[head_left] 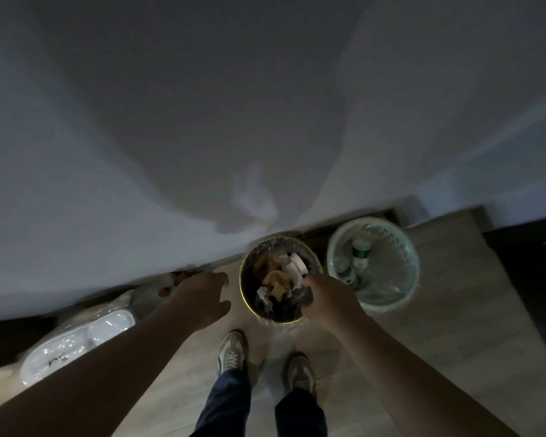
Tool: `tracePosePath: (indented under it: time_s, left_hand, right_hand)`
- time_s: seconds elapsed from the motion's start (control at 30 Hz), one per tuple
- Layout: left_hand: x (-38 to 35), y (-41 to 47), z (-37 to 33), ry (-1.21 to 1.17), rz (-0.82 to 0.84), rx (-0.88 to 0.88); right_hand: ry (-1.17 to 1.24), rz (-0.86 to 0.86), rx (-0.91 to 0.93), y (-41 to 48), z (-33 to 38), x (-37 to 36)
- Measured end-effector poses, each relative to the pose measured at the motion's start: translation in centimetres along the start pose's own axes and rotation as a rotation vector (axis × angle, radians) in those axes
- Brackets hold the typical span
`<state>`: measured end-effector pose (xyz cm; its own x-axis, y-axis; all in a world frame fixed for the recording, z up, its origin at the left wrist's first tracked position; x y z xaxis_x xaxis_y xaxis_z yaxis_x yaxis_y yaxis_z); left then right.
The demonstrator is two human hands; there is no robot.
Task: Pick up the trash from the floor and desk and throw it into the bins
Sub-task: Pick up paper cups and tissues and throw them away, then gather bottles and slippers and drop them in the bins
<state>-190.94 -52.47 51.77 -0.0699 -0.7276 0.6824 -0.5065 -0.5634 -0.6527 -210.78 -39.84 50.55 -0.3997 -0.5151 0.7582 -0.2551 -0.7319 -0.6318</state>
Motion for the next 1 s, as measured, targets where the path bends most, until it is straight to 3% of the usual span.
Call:
tracePosePath:
  time_s: [0.47, 0.7, 1.0]
  left_hand:
    - [12.0, -23.5, -8.1, -0.22, -0.291, 0.125]
    - [16.7, -38.4, -6.0, -0.365, -0.596, 0.225]
    - [16.0, -62.4, 0.5, -0.341, -1.005, 0.515]
  right_hand:
    - [-0.129, -0.253, 0.46, -18.3, 5.3, 21.5]
    - [-0.223, -0.381, 0.865, -27.8, 16.7, 29.3]
    - [-0.357, -0.525, 1.327, -41.9, 35.4, 29.0]
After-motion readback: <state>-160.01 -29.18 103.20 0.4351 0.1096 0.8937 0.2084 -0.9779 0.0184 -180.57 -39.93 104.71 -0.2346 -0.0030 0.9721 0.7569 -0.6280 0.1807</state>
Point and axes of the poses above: each hand's wrist, its own y-axis towards the middle knuckle, its own x-axis out of the back of the hand, z = x × y, the point moved 1 cm from there along y, towards the middle knuckle, and after that the axes turned 10 degrees about -y, right-handed, at the moved point
